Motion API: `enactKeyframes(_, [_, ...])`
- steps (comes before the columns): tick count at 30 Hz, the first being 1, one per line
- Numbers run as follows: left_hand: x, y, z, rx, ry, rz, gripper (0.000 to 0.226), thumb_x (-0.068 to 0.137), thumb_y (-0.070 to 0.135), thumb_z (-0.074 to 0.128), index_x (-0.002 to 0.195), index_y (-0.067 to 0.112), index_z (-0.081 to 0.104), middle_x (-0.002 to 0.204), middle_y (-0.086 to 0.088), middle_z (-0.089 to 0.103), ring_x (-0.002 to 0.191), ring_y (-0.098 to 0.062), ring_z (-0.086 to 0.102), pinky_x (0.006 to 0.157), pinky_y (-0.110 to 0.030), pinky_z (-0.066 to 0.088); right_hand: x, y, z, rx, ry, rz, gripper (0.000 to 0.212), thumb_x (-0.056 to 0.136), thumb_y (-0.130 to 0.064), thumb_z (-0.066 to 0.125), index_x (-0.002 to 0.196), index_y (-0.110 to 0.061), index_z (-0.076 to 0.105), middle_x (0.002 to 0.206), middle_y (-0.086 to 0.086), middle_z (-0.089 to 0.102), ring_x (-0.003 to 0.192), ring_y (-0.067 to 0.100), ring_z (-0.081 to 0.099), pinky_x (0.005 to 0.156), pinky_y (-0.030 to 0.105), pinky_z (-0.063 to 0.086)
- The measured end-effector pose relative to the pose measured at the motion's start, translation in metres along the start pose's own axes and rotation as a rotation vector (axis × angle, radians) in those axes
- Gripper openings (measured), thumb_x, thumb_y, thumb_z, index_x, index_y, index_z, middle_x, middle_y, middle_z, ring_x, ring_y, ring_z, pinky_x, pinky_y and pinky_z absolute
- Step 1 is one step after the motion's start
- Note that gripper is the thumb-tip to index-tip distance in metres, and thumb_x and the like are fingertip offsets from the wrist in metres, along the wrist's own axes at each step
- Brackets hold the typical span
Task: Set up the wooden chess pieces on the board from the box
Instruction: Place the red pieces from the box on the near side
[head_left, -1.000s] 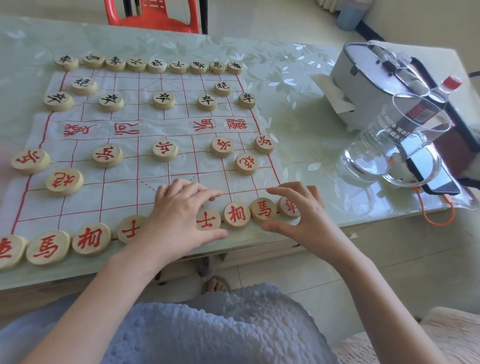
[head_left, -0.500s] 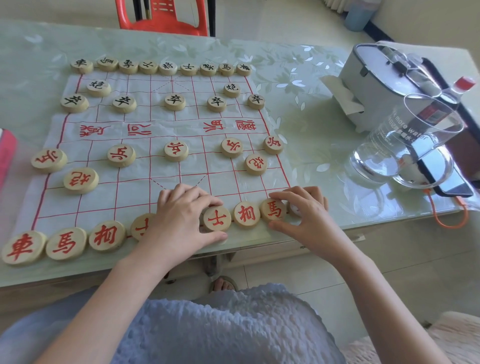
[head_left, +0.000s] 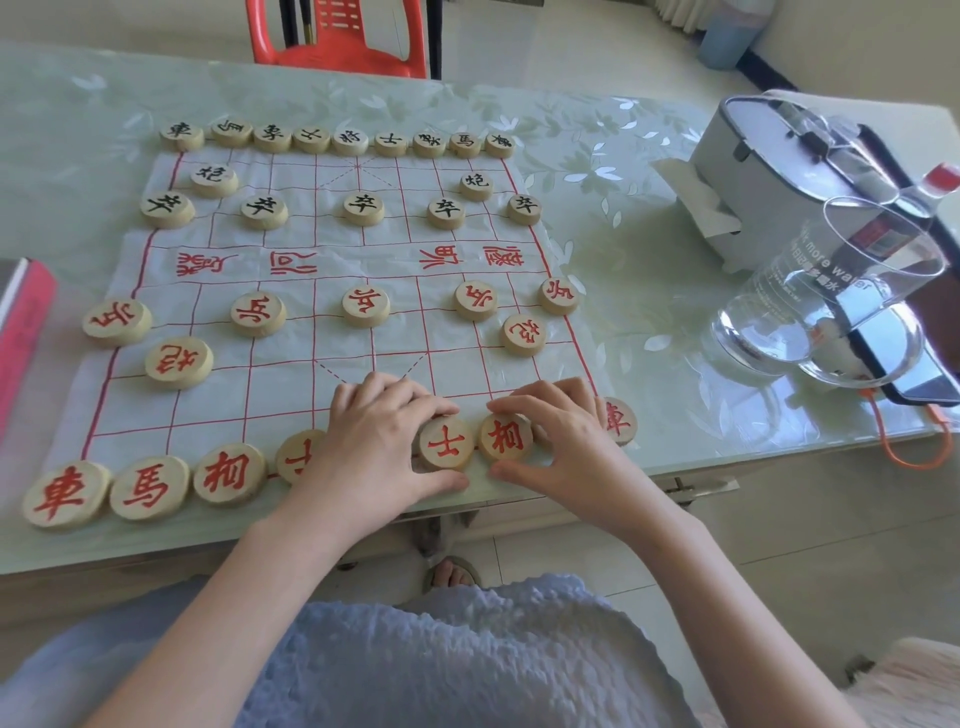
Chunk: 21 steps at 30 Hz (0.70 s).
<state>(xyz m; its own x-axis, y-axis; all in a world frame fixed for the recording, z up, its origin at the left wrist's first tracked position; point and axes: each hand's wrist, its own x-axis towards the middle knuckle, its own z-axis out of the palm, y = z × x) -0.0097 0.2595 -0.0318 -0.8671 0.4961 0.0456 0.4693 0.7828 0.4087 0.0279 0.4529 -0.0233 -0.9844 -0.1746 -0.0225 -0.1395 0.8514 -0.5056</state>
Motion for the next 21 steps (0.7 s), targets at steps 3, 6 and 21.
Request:
enactKeyframes(3, [0.001,-0.005,-0.009,-0.052,0.017,-0.032,0.085,0.055,0.086,0.038,0.126,0.041,0.047,0.116,0.023,0.045,0.117,-0.005,0.028,0.087,-0.02,0.013,0.004,-0.001,-0.011,0.067,0.04,0.031,0.064,0.074,-0.051,0.066,0.132,-0.032,0.047,0.125,-0.014,0.044,0.117,0.008,0.026,0.102,0.028,0.022])
enactKeyframes(6, [0.005,-0.019,-0.026,-0.101,0.126,-0.101,0.069,0.068,0.078,0.039,0.122,0.037,0.052,0.116,0.021,0.048,0.119,-0.009,0.034,0.09,-0.025,0.017,0.026,0.006,-0.027,0.116,0.321,0.197,0.046,0.077,-0.044,0.067,0.118,-0.025,0.06,0.114,-0.008,0.059,0.112,0.015,0.036,0.099,0.031,0.029])
enactKeyframes(21, [-0.034,-0.135,-0.086,-0.116,0.344,-0.614,0.056,0.07,0.028,0.078,0.122,0.017,0.057,0.122,-0.007,0.055,0.104,-0.023,0.054,0.081,-0.032,0.038,0.092,0.009,0.004,-0.121,0.347,0.679,0.093,0.062,-0.073,0.061,0.125,-0.006,0.045,0.125,0.013,0.048,0.12,0.031,0.035,0.104,0.041,0.025])
